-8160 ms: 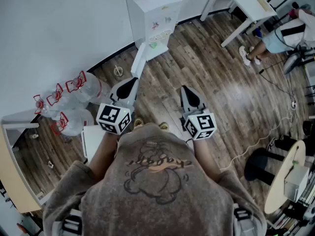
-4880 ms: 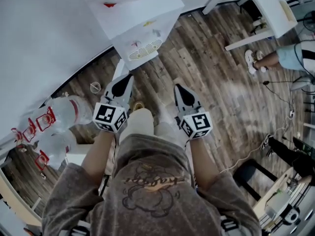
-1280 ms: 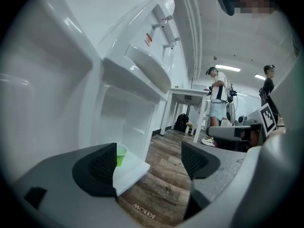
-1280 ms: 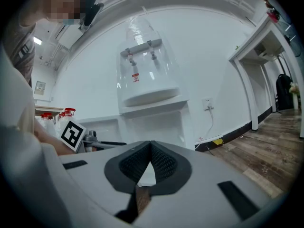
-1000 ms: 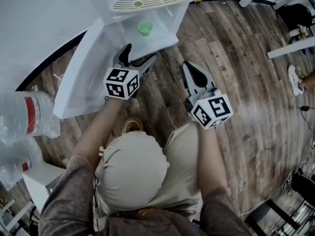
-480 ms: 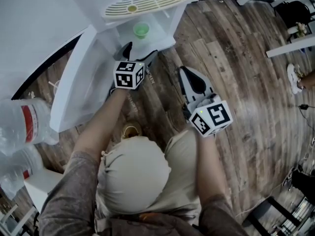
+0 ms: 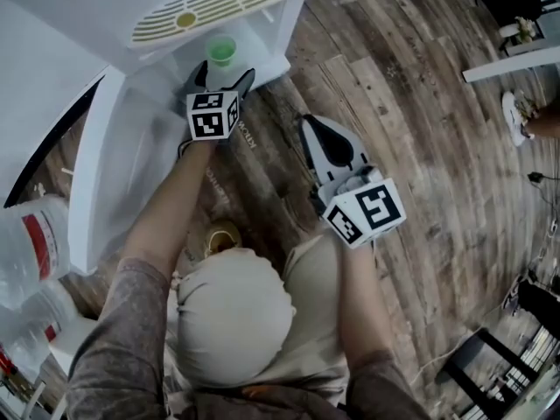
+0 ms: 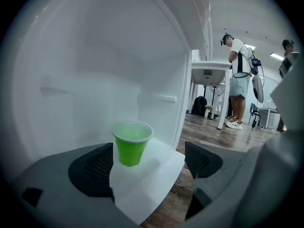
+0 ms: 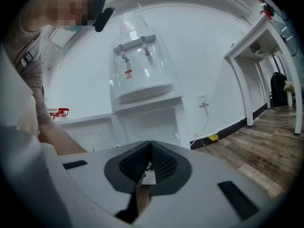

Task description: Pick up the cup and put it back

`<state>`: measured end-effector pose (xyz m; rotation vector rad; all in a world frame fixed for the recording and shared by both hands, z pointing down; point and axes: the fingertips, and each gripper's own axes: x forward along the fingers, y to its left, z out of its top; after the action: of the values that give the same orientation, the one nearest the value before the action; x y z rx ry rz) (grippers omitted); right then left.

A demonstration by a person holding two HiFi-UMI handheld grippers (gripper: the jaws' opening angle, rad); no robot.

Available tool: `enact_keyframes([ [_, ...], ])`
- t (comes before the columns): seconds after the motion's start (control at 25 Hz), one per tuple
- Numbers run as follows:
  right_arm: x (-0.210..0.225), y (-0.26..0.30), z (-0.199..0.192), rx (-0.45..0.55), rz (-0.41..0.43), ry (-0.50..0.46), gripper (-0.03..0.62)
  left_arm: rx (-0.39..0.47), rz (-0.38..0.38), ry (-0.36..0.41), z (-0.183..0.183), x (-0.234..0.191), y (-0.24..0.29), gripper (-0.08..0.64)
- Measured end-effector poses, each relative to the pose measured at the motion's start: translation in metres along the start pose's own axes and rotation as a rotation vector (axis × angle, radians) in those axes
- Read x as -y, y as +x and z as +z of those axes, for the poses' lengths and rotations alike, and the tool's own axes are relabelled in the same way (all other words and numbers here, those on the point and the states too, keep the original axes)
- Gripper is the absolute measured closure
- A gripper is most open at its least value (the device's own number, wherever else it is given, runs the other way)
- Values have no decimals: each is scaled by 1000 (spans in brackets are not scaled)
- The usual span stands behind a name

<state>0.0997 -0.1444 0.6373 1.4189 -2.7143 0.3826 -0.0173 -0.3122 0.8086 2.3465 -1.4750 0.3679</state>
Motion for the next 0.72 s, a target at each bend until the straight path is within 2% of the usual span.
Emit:
enact_keyframes([
  [0.16, 5, 2, -2, -1, -22, 25, 591, 9, 37, -47, -1, -12, 16, 109],
  [0.36, 2, 7, -7, -23, -20, 12, 591, 8, 62, -78, 1, -26, 29, 109],
  [0.6, 9, 8, -4, -10, -38, 18, 591, -30, 60, 3, 3, -30, 45, 110],
  [0.72, 12, 6, -4, -9, -45, 19, 591, -36, 74, 9, 4, -34, 49, 110],
])
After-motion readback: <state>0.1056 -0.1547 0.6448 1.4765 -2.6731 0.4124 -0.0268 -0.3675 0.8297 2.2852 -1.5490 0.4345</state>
